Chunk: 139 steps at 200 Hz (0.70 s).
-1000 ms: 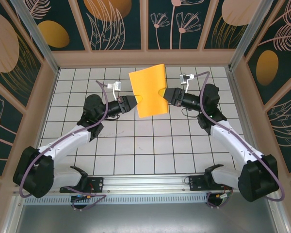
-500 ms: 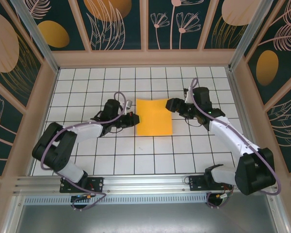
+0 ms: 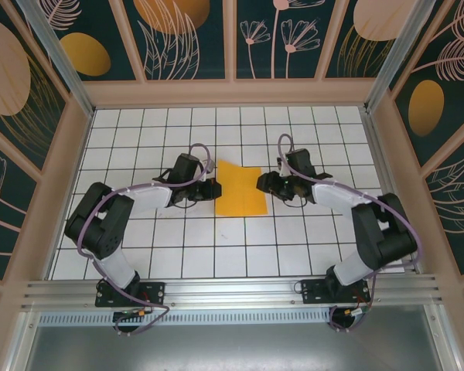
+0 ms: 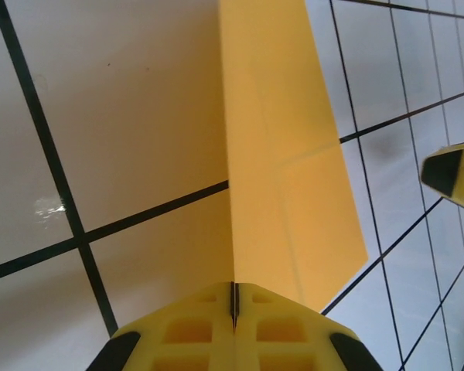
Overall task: Fold a paper plane with a square sheet of paper (fold left side to right side)
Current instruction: First fold in half a square sheet of paper at the center of the table.
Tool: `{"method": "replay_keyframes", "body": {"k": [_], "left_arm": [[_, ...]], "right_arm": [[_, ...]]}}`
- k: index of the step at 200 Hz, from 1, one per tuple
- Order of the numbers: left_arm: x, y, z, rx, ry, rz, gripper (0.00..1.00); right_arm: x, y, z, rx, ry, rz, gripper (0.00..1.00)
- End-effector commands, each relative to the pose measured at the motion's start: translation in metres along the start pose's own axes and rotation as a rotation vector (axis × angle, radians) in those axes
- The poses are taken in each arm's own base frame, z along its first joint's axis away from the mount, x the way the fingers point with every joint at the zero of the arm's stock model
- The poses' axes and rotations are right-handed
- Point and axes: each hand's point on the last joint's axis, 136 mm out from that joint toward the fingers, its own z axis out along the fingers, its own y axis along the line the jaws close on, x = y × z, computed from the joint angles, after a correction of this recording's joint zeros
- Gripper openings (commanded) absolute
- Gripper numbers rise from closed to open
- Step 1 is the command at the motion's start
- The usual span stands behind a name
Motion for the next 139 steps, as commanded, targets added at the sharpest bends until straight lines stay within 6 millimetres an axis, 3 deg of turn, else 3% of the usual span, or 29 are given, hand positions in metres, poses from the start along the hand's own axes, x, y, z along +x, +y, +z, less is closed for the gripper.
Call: {"method": "replay_keyframes", "body": {"k": [1, 30, 52, 93, 139], "left_arm": [[0.002, 0.007, 0.002, -0.034, 0.032, 0.015, 0.00], [-0.001, 0.002, 0.003, -0.012, 0.039, 0.014, 0.02], [-0.006, -0.007, 0.002, 0.020, 0.034, 0.012, 0.14], [-0.018, -0.037, -0.004, 0.144, 0.016, 0.001, 0.48], [-0.026, -0.068, -0.008, 0.303, 0.007, -0.018, 0.69]], "right_arm": [[-0.018, 0.012, 0.014, -0.023, -0.027, -0.020, 0.49], [-0.011, -0.002, 0.036, 0.017, 0.026, 0.003, 0.48], [0.000, -0.014, 0.047, 0.062, 0.067, 0.017, 0.47], [0.017, -0.038, 0.051, 0.170, 0.096, 0.020, 0.47], [0.027, -0.047, 0.054, 0.171, 0.108, 0.033, 0.48]]}}
